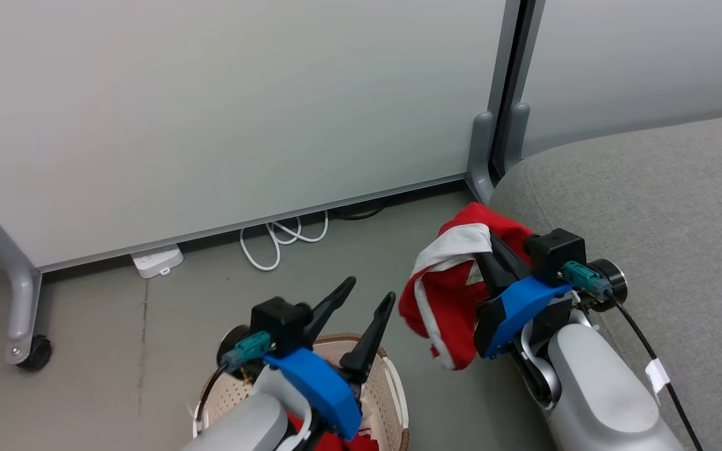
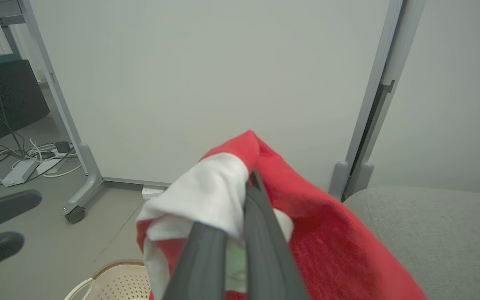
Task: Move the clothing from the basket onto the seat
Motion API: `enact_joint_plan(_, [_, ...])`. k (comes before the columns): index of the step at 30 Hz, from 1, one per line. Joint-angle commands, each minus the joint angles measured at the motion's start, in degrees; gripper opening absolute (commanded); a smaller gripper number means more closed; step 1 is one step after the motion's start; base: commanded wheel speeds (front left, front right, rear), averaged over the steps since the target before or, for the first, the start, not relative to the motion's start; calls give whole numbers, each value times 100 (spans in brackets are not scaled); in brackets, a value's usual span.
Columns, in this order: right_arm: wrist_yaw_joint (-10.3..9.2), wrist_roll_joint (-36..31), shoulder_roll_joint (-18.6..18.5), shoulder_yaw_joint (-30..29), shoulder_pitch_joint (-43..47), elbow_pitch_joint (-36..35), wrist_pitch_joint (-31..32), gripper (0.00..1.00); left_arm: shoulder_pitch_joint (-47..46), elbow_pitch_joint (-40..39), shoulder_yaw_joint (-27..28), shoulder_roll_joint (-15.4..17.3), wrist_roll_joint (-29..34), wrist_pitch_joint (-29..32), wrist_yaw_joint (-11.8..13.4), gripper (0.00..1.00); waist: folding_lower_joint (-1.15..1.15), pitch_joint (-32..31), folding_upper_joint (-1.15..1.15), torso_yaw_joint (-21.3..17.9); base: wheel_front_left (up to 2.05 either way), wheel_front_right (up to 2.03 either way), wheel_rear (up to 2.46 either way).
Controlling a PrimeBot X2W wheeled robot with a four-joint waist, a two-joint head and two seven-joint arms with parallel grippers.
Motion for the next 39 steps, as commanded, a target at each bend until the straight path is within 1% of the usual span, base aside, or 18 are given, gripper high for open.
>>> enact_joint_plan(1, [-4,-38,-30,-45,-20,-52,-25,0,318,-140,189,121,167,-21,37,100,0,34,0,25,0,0,0])
enact_joint_plan(5, [-3,-90,-30,-131,58,-91,14,0,969,-564,826,284,678,-22,62,100,0,89,0,74,0,0,0])
enact_joint_plan(9, [-4,-115,-30,-180,121,-133,33,0,1587,-931,1482,337,1148,-21,17,100,0,132,0,109,0,0,0])
enact_joint_plan(14, [-4,-127,-24,-189,164,-180,64,0,2167,-1212,2132,255,1637,-22,-140,100,0,176,0,125,0,0,0])
enact_joint_plan(18, [-4,-126,-16,-190,181,-196,82,0,2453,-1296,2497,153,1943,-22,-299,100,0,176,0,137,0,0,0])
enact_joint_plan(23, [-4,-117,-9,-180,202,-204,104,0,2640,-1235,2802,80,2216,-22,-489,100,0,169,0,140,0,0,0])
enact_joint_plan(29, [-4,-72,3,-160,191,-203,109,0,2757,-1146,3070,-66,2410,-22,-619,100,0,162,0,109,0,0,0])
enact_joint_plan(39, [-4,-70,10,-133,216,-200,114,0,2869,-1037,3322,-249,2615,-22,-766,100,0,161,0,76,0,0,0])
